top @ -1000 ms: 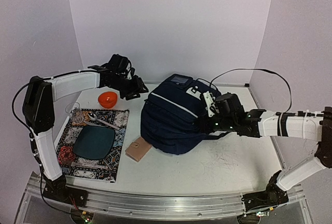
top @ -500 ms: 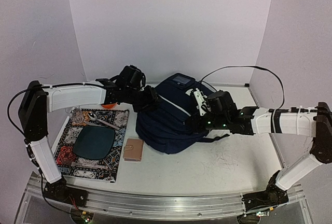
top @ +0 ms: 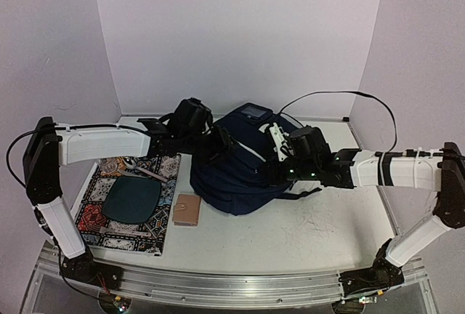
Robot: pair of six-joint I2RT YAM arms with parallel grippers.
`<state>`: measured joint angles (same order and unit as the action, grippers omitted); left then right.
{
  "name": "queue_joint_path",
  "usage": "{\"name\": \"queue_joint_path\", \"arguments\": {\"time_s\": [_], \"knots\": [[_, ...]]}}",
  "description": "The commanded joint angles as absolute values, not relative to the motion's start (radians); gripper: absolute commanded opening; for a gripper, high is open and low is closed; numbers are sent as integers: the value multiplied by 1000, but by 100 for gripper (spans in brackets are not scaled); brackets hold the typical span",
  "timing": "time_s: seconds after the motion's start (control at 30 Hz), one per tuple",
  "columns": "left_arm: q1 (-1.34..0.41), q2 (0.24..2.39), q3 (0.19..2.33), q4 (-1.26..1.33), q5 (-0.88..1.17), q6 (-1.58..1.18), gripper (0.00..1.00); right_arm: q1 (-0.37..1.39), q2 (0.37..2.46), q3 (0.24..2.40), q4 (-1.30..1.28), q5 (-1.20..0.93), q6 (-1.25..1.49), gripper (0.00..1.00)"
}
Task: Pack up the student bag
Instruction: Zip the upper front pocket of the student bag.
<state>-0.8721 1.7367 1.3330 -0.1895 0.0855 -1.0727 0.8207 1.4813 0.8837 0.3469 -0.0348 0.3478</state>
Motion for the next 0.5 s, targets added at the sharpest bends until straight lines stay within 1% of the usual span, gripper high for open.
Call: {"name": "queue_joint_path", "arguments": {"time_s": [0.0,0.1,0.17,0.23,0.3,0.4,0.43,0.47], "knots": [[-911,1798,1407,-157,106,-1093,55,821,1488,940,437,-27,335,0],[-919,1826,1407,-146,110,-1103,54,822,1481,936,436,-24,331,0],[-921,1845,1412,-139,108,-1102,50,821,1471,926,434,-13,325,0],[-922,1860,1411,-136,101,-1099,38,822,1453,910,430,3,312,0],[-921,1866,1406,-134,93,-1095,23,818,1433,895,417,37,291,0],[-920,1861,1397,-131,87,-1085,4,788,1392,865,397,55,272,0],[-919,1856,1392,-131,85,-1083,1,774,1376,853,392,60,267,0],[-919,1850,1388,-130,83,-1080,0,756,1361,838,387,65,260,0]]}}
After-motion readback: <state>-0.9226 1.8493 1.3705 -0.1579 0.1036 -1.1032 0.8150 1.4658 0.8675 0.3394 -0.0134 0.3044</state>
